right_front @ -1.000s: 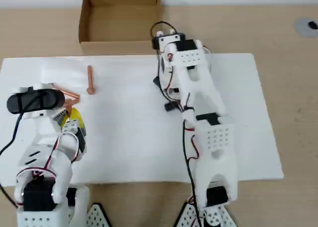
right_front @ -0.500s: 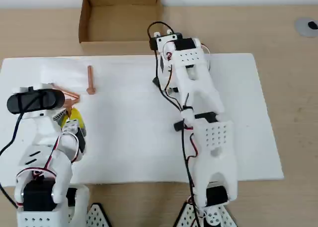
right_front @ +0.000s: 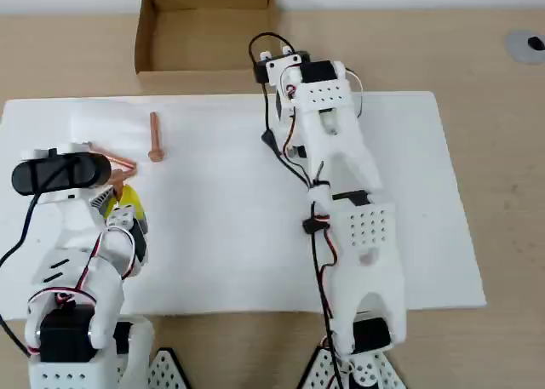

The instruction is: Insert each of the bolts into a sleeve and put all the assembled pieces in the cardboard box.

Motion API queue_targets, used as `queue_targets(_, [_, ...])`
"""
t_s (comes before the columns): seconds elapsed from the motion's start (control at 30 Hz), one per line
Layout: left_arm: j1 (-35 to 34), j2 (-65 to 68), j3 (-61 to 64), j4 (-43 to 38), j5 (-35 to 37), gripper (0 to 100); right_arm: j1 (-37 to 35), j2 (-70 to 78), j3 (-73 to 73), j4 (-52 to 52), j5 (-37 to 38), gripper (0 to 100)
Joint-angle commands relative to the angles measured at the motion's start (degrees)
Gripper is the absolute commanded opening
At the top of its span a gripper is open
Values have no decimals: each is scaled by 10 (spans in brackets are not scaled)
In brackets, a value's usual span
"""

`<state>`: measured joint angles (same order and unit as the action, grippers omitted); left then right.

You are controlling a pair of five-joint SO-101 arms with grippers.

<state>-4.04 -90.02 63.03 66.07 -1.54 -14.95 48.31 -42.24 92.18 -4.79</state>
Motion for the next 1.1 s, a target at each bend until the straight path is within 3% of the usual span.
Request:
queue_targets(0.0, [4, -5, -4, -11, -2, 9, -6, -7, -30, -16, 10, 189])
queue_targets(0.3, [4, -6, -4, -4, -2, 9, -5, 8, -31, -38, 55, 188])
queue_targets(0.67, [4, -6, -6, -4, -2, 9, 3, 50, -32, -40, 57, 182])
queue_targets(0.87, [4, -6, -8, -3, -2, 9, 3, 50, -32, -37, 57, 20])
queue_targets(1.07, [4, -6, -9, -3, -2, 9, 3, 49, -44, -27, 57, 9])
